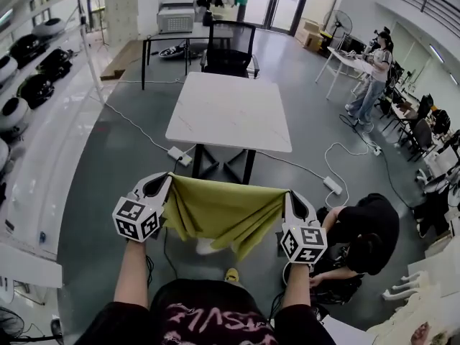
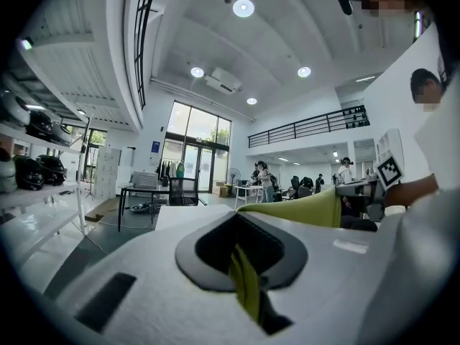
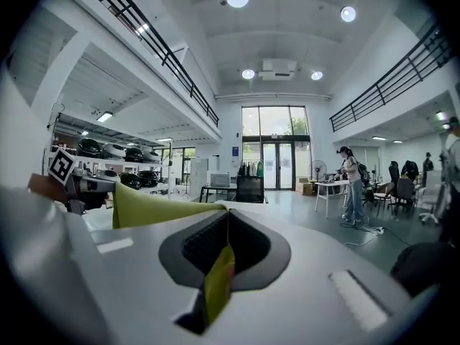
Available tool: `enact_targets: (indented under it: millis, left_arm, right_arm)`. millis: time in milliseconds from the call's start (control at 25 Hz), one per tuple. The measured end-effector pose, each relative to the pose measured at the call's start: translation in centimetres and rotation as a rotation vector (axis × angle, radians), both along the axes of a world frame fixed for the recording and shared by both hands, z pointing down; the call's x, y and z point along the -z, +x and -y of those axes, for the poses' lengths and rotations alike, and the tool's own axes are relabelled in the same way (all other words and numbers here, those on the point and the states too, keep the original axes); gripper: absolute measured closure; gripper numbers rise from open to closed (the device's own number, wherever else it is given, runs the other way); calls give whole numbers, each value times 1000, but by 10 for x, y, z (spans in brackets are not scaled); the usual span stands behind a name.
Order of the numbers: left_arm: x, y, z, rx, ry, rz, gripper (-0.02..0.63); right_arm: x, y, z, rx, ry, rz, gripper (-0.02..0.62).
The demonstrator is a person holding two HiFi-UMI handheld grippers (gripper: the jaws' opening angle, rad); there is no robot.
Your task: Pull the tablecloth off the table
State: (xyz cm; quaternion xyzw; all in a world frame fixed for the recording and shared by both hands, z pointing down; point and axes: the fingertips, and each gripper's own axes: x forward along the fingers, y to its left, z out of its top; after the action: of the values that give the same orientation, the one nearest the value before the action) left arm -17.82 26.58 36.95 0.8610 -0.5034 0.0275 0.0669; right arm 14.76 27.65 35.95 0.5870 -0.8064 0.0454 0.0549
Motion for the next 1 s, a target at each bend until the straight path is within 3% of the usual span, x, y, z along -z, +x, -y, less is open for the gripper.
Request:
enact_targets:
  millis: [1000]
  left_arm:
    - [20,-7,8,-18,68,7,600]
  right_arm:
    - [19,-3,-1,-49,67,-24,580]
